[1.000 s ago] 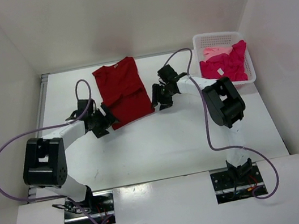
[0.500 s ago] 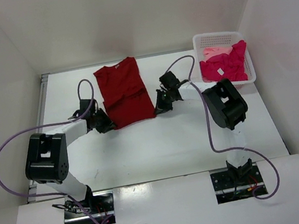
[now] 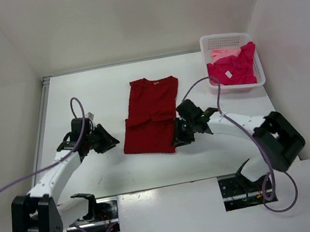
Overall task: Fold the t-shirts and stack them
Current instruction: Fold the folded rectangular tshirt in 1/3 of the way
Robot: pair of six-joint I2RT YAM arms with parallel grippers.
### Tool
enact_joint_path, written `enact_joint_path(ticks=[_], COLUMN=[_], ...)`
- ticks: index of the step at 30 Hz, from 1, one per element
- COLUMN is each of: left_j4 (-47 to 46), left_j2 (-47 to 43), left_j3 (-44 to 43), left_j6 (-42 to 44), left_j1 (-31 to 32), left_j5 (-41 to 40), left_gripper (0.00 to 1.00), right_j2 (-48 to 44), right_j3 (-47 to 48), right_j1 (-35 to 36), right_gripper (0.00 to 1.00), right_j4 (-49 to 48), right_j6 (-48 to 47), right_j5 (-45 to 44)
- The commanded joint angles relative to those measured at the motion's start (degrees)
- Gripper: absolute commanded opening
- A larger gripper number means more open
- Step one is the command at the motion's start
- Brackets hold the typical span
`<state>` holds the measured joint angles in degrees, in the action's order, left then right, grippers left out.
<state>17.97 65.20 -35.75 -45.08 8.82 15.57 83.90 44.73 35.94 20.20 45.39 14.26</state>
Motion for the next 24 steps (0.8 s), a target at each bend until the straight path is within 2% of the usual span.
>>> enact_joint_path(ticks=[1, 3, 4, 5, 6, 7, 9, 11, 12, 18, 24], left_j4=[5.1, 5.1, 5.6, 5.7, 4.8, 3.1, 0.3, -3.3, -4.7, -13.1, -15.9], left_j2=[-4.7, -4.7, -4.7, -4.7, -4.2, -4.2, -3.4, -1.2, -0.4, 9.2, 12.2], left_j3=[-2.0, -3.2, -4.3, -4.3, -4.3, -4.3, -3.9, -3.8, -3.8, -4.5, -1.2], left_j6=[0.3, -0.4, -0.4, -0.4, -0.4, -1.0, -2.4, -4.5, -5.3, -8.9, -10.1], left_j1=[0.3, 0.3, 0.3, 0.9, 0.9, 0.9, 3.0, 5.4, 6.7, 15.4, 15.6], left_j5=[4.5, 5.2, 5.2, 5.2, 5.2, 5.2, 5.7, 4.4, 3.8, 1.1, -0.2], left_gripper=[0.46, 0.6, 0.6, 0.6, 0.57, 0.47, 0.38, 0.28, 0.26, 0.26, 0.28], right_j2=[-6.3, -5.3, -4.6, -3.7, -2.8, -0.9, 1.4, 5.5, 6.9, 17.8, 25.6], right_j3=[2.1, 6.6, 7.9, 10.0, 10.9, 11.7, 14.4, 17.0, 17.9, 26.6, 30.7], right_j1=[-0.3, -0.3, -0.3, -0.3, -0.3, -0.3, 1.1, 1.9, 2.5, 5.0, 5.7], right_gripper=[0.39, 0.4, 0.4, 0.27, 0.19, 0.12, 0.01, 0.0, 0.0, 0.0, 0.0], right_j4=[4.9, 6.7, 6.7, 5.6, 4.6, 3.7, 1.3, -0.1, -1.4, -2.1, -3.5], right_j6=[0.3, -1.1, -2.3, -2.9, -2.9, -3.4, -3.5, -4.0, -4.0, -4.0, -4.0], right_j5=[-5.7, -5.8, -5.0, -4.0, -2.8, -1.3, -1.2, 0.0, 0.1, -0.5, -3.7])
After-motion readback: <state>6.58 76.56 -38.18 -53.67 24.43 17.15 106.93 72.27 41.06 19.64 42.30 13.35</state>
